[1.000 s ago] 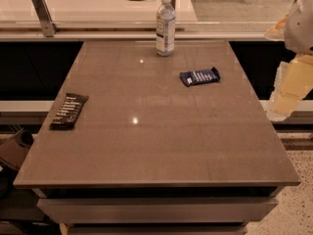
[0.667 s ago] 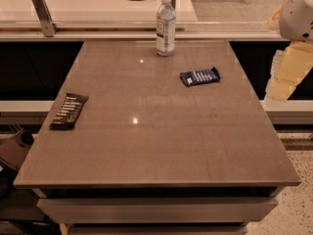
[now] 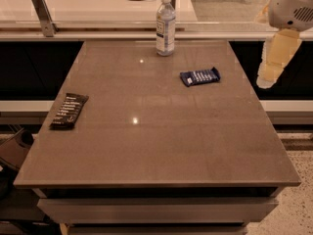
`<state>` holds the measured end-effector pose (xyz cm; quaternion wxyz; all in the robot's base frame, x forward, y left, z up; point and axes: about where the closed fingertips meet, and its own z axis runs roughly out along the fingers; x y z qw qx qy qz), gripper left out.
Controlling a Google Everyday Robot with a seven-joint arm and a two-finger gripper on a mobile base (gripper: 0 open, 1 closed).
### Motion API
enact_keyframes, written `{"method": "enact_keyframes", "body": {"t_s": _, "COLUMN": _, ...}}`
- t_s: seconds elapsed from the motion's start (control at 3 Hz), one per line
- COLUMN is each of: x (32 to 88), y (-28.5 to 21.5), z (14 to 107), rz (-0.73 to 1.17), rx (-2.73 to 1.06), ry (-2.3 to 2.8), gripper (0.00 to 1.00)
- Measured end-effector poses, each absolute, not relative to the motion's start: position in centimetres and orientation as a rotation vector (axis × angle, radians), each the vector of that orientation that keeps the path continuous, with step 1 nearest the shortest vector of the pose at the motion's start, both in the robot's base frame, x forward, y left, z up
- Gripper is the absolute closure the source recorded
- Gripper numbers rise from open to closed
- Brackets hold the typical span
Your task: Move rxbar blueberry near rxbar chocolate
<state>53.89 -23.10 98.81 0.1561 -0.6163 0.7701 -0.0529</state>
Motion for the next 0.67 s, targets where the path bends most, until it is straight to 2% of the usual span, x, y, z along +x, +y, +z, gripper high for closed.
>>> {"method": "enact_keyframes", "body": {"t_s": 0.67, "x": 60.0, "y": -21.3, "z": 94.6, "rz": -0.051, "rx": -1.773, "ry": 2.129, "gripper": 0.00}}
